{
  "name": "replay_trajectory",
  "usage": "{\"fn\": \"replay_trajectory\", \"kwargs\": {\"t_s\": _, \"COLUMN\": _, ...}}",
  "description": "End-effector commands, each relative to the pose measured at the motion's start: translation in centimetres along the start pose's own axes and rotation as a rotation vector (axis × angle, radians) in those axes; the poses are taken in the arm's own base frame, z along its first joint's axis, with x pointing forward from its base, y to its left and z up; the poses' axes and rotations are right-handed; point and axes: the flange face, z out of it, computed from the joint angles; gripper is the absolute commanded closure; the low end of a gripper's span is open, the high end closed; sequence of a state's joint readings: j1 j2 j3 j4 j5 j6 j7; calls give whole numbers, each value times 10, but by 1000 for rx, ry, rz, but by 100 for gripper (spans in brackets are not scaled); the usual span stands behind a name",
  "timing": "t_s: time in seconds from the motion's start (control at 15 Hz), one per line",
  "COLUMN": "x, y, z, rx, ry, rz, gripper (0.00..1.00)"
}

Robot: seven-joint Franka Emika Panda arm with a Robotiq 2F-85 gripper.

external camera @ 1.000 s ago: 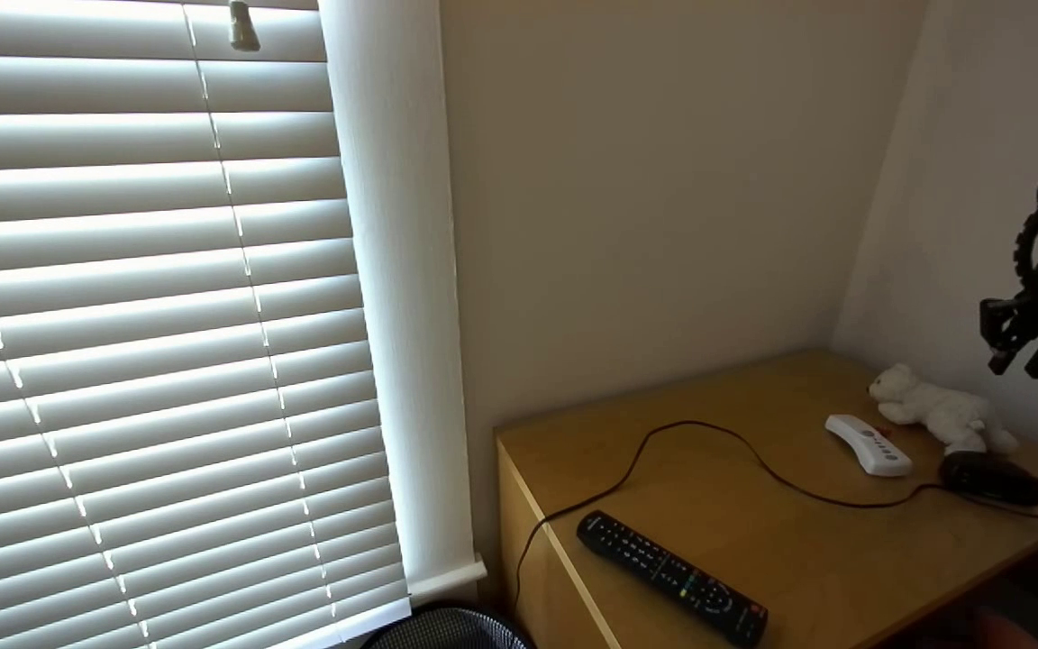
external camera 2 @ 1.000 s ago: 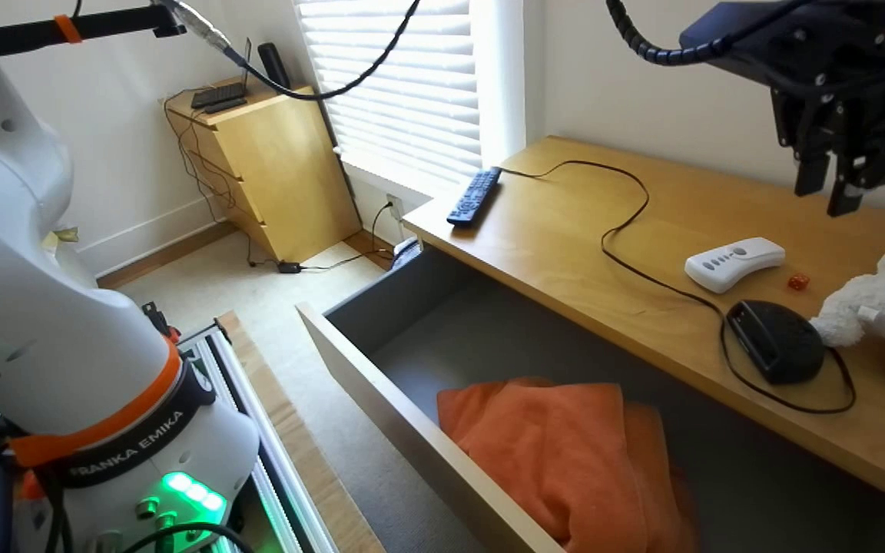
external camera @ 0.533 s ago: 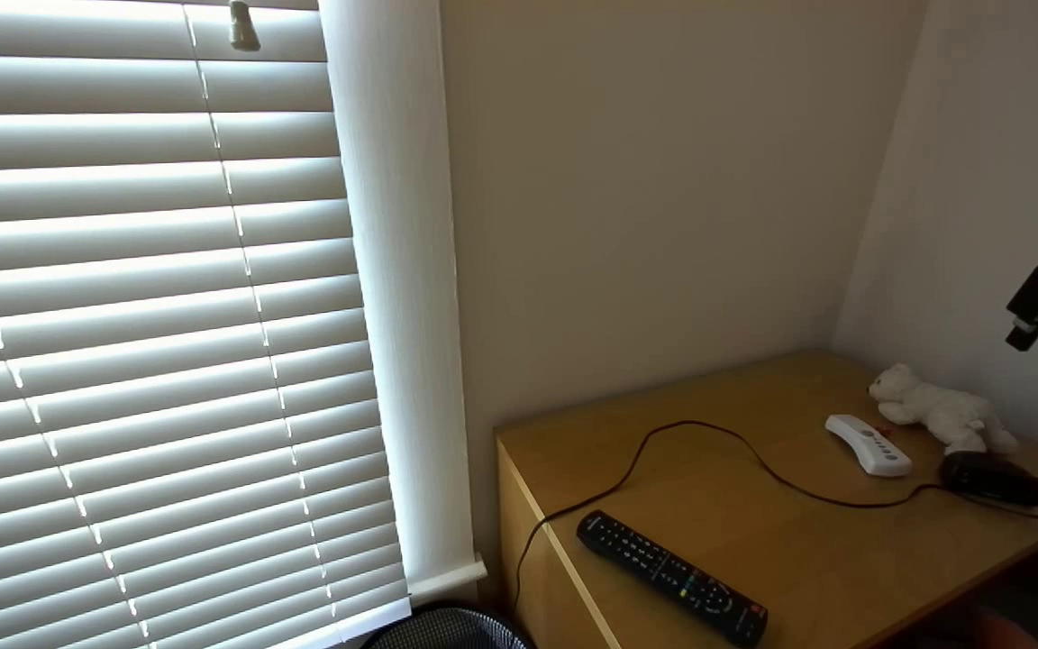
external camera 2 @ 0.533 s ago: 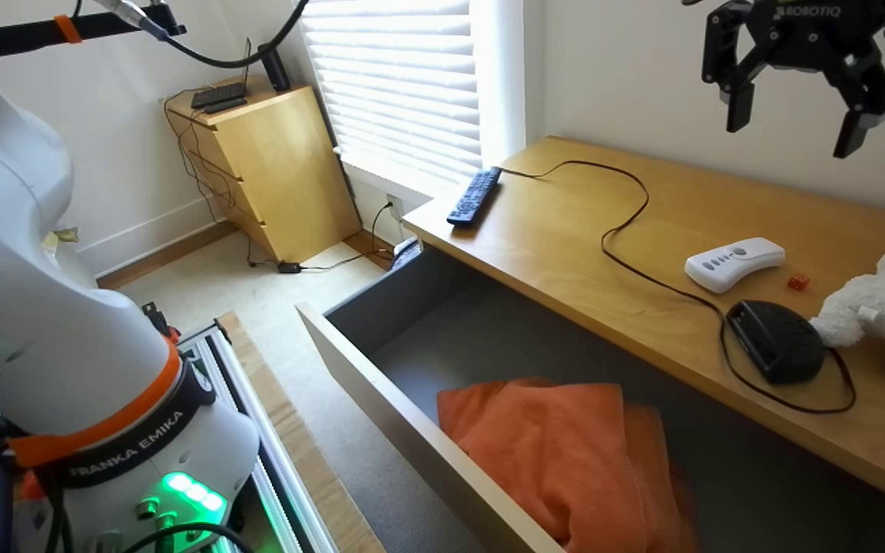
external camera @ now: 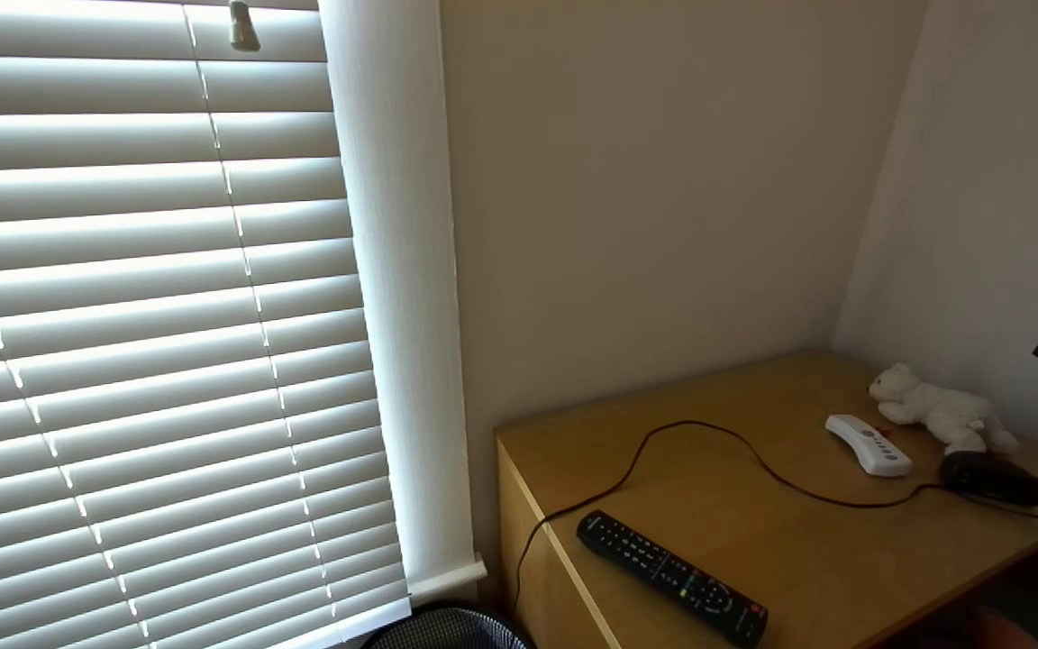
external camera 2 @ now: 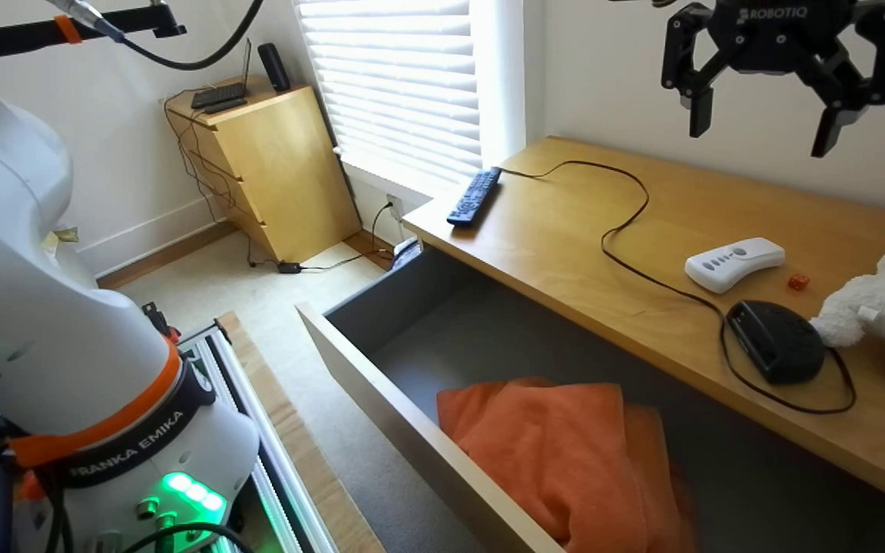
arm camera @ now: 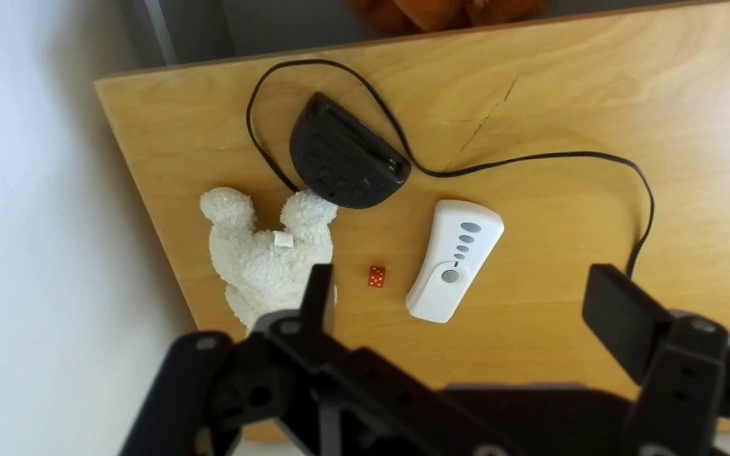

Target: Press a button on the device

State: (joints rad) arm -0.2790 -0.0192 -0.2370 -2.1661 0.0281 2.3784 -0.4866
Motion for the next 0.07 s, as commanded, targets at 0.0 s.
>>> {"fn": "replay_trajectory", "kwargs": {"t_s": 0.0, "x": 0, "y": 0, "z": 0, "rx": 0, "ry": -1, "rz": -2, "gripper": 0}}
